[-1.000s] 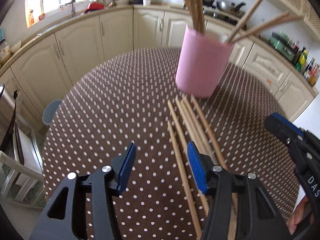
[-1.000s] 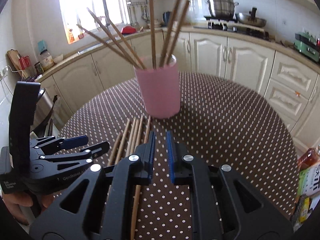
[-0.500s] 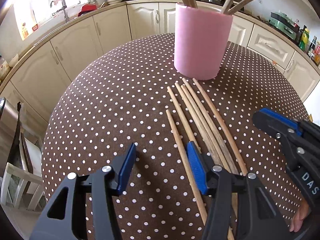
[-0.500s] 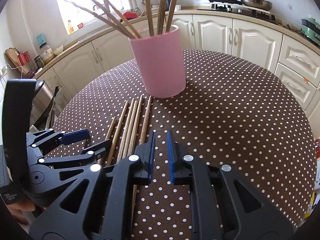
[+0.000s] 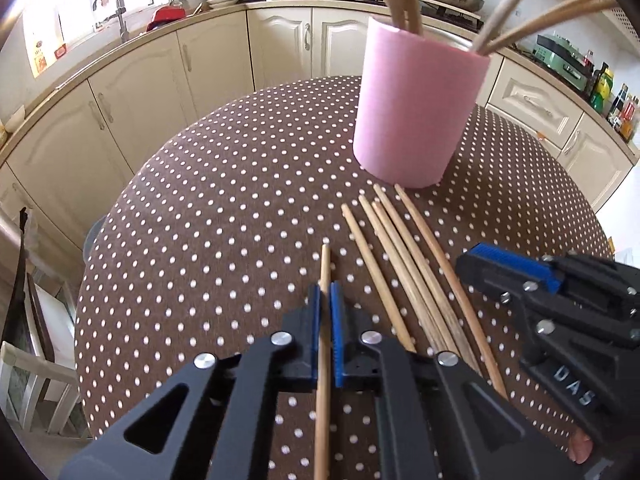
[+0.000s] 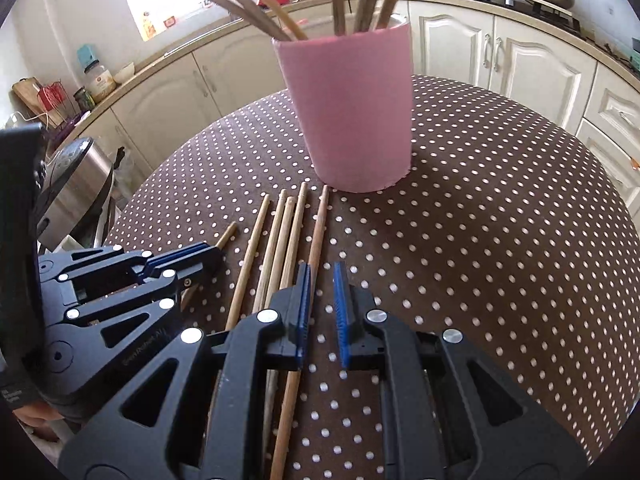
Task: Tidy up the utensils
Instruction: 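Close the left gripper on a chopstick while the right gripper grasps another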
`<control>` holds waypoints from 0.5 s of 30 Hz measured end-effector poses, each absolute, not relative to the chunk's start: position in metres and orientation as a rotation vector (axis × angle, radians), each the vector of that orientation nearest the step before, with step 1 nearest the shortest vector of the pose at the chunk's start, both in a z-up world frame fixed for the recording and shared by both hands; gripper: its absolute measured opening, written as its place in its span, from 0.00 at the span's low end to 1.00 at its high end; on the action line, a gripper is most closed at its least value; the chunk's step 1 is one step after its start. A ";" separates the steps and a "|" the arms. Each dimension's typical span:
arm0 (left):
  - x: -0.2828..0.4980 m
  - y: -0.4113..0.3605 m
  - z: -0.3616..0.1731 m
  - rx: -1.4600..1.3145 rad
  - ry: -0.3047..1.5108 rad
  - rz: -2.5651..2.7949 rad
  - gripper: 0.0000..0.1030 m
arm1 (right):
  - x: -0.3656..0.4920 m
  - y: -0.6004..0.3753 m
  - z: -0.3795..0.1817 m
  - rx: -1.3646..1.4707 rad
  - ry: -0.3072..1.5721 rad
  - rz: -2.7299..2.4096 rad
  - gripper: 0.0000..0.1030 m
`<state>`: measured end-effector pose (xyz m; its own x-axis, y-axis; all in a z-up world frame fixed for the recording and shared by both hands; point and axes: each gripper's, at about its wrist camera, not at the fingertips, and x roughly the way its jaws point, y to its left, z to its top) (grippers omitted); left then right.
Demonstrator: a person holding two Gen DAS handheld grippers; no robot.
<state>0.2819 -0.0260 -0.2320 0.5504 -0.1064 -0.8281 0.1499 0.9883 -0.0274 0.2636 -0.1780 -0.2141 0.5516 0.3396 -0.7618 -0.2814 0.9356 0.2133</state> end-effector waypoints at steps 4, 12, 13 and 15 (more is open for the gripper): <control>0.292 -0.023 -0.233 0.039 0.976 -0.155 0.06 | 0.276 -0.171 -0.217 0.050 0.950 0.377 0.12; 0.308 -0.022 -0.232 0.040 0.977 -0.161 0.06 | 0.294 -0.145 -0.215 -0.059 1.023 0.373 0.12; 0.307 -0.023 -0.232 0.036 0.975 -0.162 0.06 | 0.296 -0.144 -0.215 -0.064 1.031 0.373 0.12; 0.308 -0.023 -0.231 0.026 0.974 -0.166 0.06 | 0.300 -0.140 -0.215 -0.074 1.034 0.376 0.09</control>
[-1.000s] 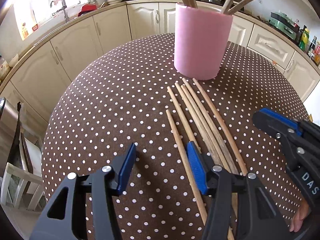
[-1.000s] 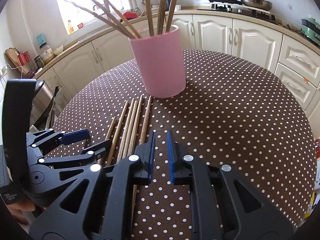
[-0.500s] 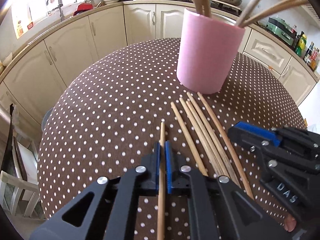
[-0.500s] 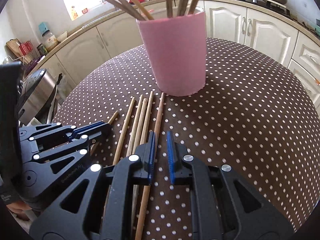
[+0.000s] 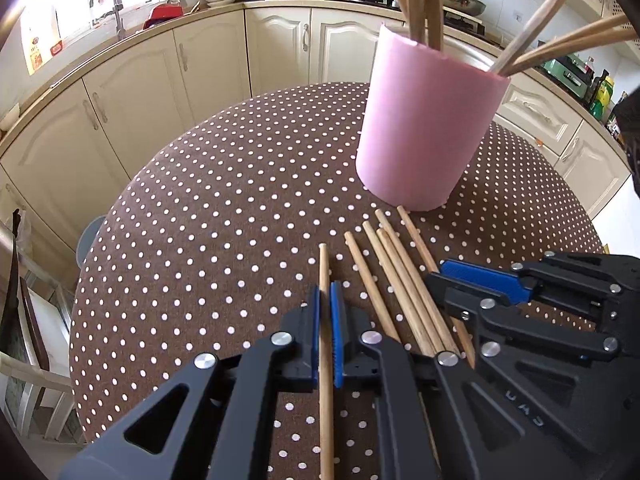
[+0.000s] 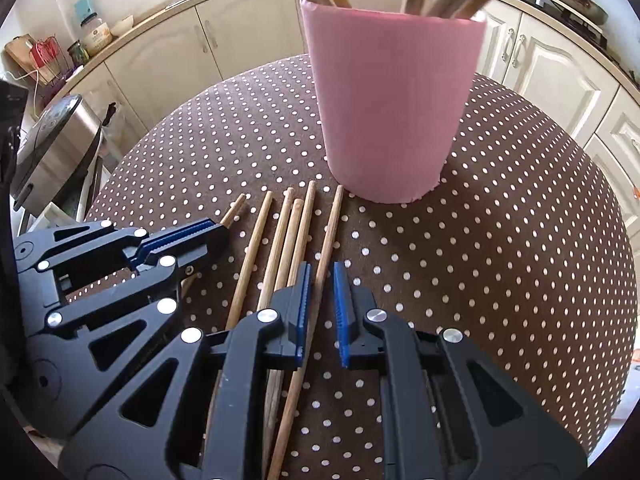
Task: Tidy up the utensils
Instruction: 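Close the left gripper on a chopstick while the right gripper grasps another, then lift the chopstick in the left gripper over the pink cup while the right gripper carries its chopstick there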
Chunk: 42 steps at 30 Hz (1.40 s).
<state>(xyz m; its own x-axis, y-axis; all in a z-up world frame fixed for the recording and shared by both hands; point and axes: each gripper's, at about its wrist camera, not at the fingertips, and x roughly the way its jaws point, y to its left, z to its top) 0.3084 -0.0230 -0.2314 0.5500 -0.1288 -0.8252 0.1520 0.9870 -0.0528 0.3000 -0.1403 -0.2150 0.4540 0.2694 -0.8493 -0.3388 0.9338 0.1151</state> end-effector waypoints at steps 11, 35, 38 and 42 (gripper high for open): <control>0.292 -0.015 -0.203 -0.031 0.908 -0.199 0.06 | 0.294 -0.148 -0.204 -0.001 0.984 0.421 0.05; 0.209 -0.036 -0.071 -0.012 0.572 -0.243 0.06 | 0.205 -0.196 -0.088 0.097 0.589 0.451 0.05; 0.203 -0.036 -0.063 -0.014 0.548 -0.235 0.06 | 0.197 -0.199 -0.082 0.104 0.562 0.445 0.05; 0.200 -0.039 -0.052 -0.011 0.520 -0.233 0.06 | 0.194 -0.206 -0.076 0.112 0.536 0.431 0.05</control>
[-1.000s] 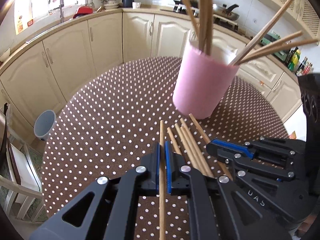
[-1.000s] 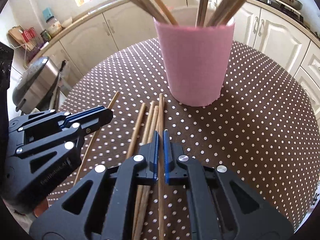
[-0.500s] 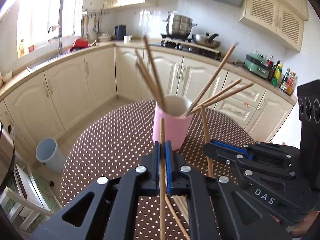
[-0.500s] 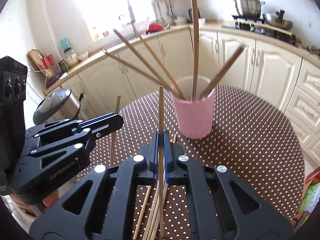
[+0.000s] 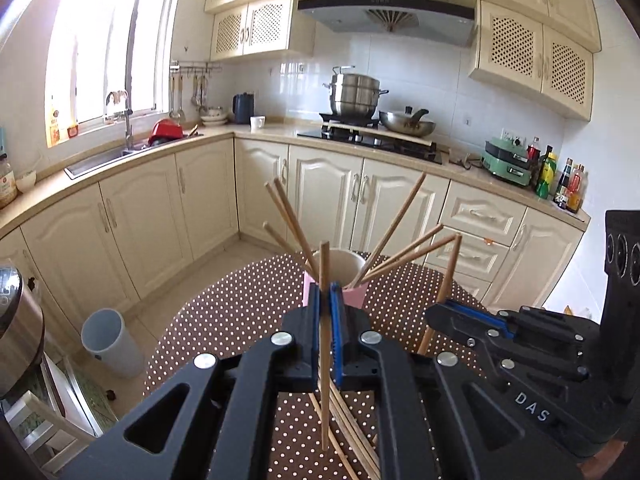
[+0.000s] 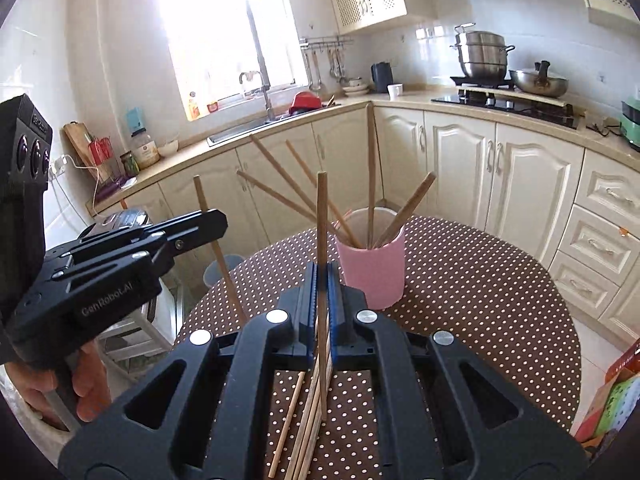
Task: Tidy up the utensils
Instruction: 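Lift the chopstick in the left gripper over the pink cup while the right gripper carries its chopstick there, then lower the chopstick into the pink cup and open the left gripper while the right gripper releases its chopstick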
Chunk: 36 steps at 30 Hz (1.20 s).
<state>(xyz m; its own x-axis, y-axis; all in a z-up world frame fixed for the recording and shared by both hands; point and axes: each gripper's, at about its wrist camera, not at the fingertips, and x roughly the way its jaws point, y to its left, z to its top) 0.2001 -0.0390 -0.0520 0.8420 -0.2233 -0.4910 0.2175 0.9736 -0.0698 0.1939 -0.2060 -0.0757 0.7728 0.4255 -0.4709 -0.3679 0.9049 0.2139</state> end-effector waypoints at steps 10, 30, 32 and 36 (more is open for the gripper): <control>0.212 -0.042 -0.024 -0.033 0.448 -0.222 0.06 | 0.195 -0.242 -0.054 0.164 0.447 0.356 0.05; 0.273 -0.047 0.029 -0.159 0.294 -0.156 0.06 | 0.245 -0.284 -0.018 0.213 0.213 0.167 0.05; 0.275 -0.045 0.034 -0.170 0.256 -0.134 0.06 | 0.248 -0.282 -0.014 0.207 0.190 0.162 0.05; 0.280 -0.040 0.036 -0.221 0.208 -0.125 0.06 | 0.252 -0.280 -0.006 0.215 0.143 0.159 0.05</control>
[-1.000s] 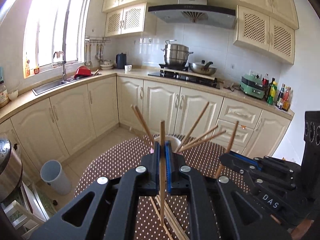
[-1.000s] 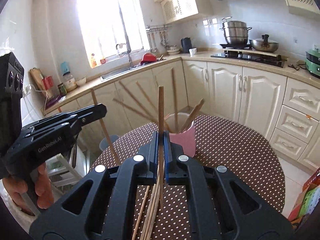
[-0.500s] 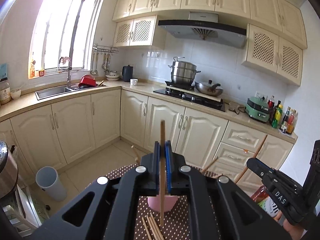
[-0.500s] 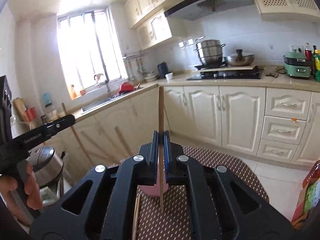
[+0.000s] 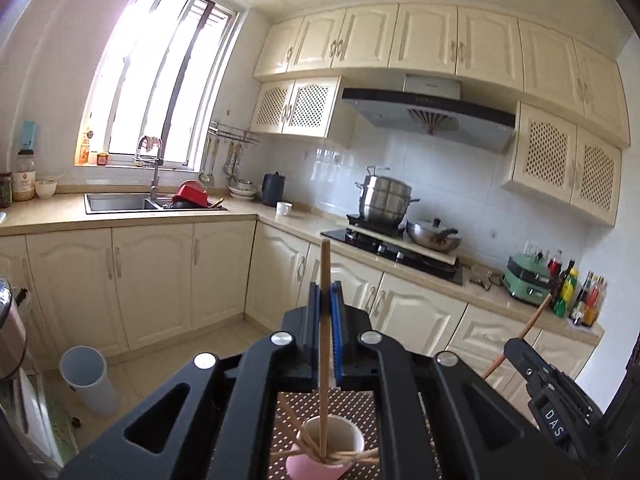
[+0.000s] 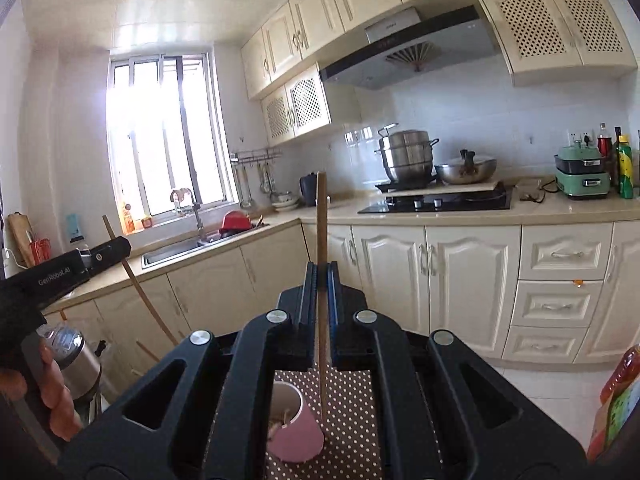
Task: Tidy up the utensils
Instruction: 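Lower the chopstick into the pink cup and open the left gripper while the right gripper releases its chopstick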
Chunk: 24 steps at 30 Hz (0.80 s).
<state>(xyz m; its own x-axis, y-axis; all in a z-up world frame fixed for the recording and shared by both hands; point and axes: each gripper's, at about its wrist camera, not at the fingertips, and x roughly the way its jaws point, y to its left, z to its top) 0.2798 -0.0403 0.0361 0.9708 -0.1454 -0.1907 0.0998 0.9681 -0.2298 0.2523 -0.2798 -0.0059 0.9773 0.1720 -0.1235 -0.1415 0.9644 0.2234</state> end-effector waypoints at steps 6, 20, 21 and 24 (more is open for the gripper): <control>0.293 -0.047 0.022 -0.216 0.241 -0.146 0.06 | 0.251 -0.271 0.002 0.218 0.095 0.193 0.05; 0.309 -0.062 -0.014 -0.103 0.366 -0.202 0.07 | 0.262 -0.243 -0.014 0.156 0.190 0.254 0.05; 0.308 -0.061 -0.015 -0.100 0.367 -0.197 0.08 | 0.262 -0.242 -0.016 0.153 0.194 0.253 0.05; 0.305 -0.057 -0.014 -0.099 0.364 -0.190 0.29 | 0.264 -0.240 -0.019 0.144 0.213 0.255 0.05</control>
<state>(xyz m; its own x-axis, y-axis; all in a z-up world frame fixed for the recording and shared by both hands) 0.3054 -0.0572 -0.0142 0.9170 -0.2025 -0.3438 0.1670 0.9773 -0.1301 0.2640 -0.2399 -0.0191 0.9455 0.2642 -0.1904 -0.2338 0.9577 0.1679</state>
